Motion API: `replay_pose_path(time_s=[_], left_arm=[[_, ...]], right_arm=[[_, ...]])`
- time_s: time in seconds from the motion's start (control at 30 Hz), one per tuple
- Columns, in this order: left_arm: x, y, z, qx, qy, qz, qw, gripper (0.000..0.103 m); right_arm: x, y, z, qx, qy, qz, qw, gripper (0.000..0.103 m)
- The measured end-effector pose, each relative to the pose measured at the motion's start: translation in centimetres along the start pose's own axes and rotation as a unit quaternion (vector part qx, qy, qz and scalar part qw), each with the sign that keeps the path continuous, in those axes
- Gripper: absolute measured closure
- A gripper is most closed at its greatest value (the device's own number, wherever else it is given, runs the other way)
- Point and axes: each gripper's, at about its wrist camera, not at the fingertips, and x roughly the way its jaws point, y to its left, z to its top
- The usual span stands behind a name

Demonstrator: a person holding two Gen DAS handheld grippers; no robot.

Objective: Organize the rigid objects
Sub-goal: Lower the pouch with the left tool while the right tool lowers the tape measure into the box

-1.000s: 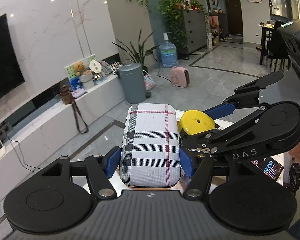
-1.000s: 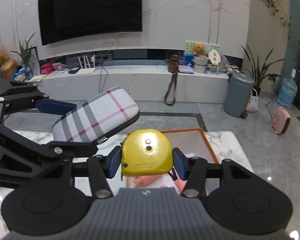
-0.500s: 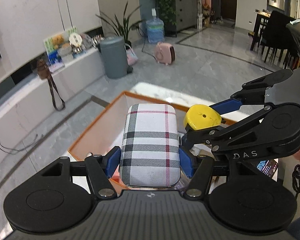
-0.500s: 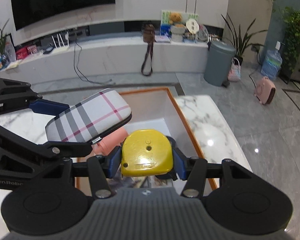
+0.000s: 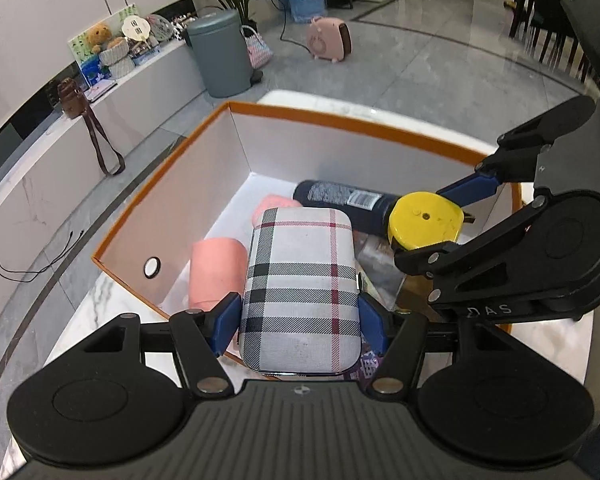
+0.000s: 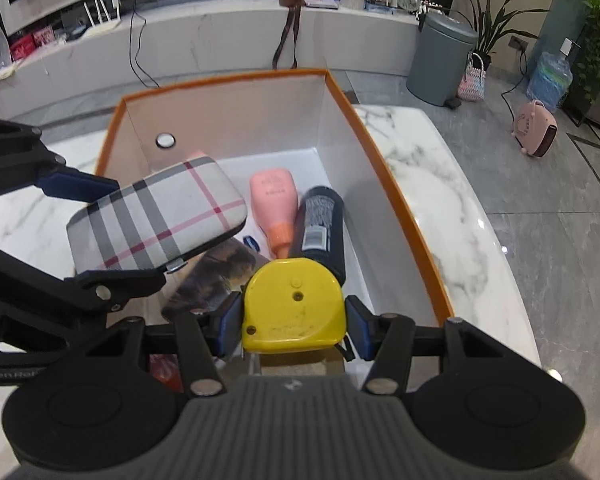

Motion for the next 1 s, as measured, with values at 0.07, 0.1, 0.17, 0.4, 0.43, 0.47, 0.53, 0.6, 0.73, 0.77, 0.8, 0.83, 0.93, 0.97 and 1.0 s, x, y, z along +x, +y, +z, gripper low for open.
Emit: replay_pose_path(time_s=[0.07,0.1,0.17,0.4,0.43,0.47,0.53,0.6,0.73,0.77,0.8,0.83,0.93,0.97,1.0], left_arm=[[0.4,-0.5,0.1,0.015,0.009,0.006,0.9998,0.031],[0.7,-0.8,0.1,0.022,0.016,0.010,0.9996,0.031],[1.3,-1.0,0.1,0.031,0.028,0.015,0.9990,0.031],[3.0,-1.2,0.2,0.031,0.051,0.016,0.9981,0.031],[3.2,-1.1,0.2,0.030,0.053,0.017,0.9980,0.031],[3.3,-1.3,0.2,0.030,0.054,0.019,0.9979,0.031],[3.5,-1.6,0.1,0.031,0.056,0.022,0.9977,0.031],[3.9,-1.5,0.3,0.031,0.057,0.025,0.9976,0.031],[4.2,-1.4,0.0,0.023,0.057,0.029,0.9977,0.031],[4.3,-1.3,0.0,0.020,0.056,0.032,0.9977,0.031],[4.4,-1.2,-0.1,0.019,0.055,0.035,0.9977,0.031],[4.4,-1.1,-0.2,0.016,0.054,0.038,0.9977,0.031],[4.4,-0.9,-0.3,0.005,0.053,0.038,0.9979,0.031],[4.4,-0.8,-0.2,0.002,0.052,0.039,0.9979,0.031],[4.4,-0.8,-0.2,0.000,0.052,0.039,0.9979,0.031]], right_arm=[[0.6,-0.1,-0.1,-0.002,0.006,-0.001,1.000,0.047],[1.0,0.0,-0.2,-0.003,0.010,0.000,1.000,0.047],[1.7,0.1,-0.4,-0.005,0.019,0.000,1.000,0.047],[3.3,0.1,-0.3,-0.007,0.033,-0.006,0.999,0.047],[3.4,0.0,-0.3,-0.006,0.033,-0.009,0.999,0.047],[3.6,0.0,-0.2,-0.004,0.033,-0.012,0.999,0.047],[3.9,0.0,-0.2,-0.002,0.034,-0.019,0.999,0.047],[4.4,0.0,-0.1,0.000,0.035,-0.024,0.999,0.047],[4.7,-0.1,0.2,0.007,0.028,-0.031,0.999,0.047],[4.8,-0.2,0.2,0.010,0.026,-0.032,0.999,0.047],[4.9,-0.2,0.3,0.012,0.024,-0.034,0.999,0.047],[5.0,-0.1,0.3,0.013,0.022,-0.035,0.999,0.047],[5.2,0.1,0.5,0.014,0.017,-0.043,0.999,0.047],[5.2,0.1,0.6,0.015,0.016,-0.044,0.999,0.047],[5.3,0.1,0.7,0.017,0.015,-0.045,0.999,0.047]])
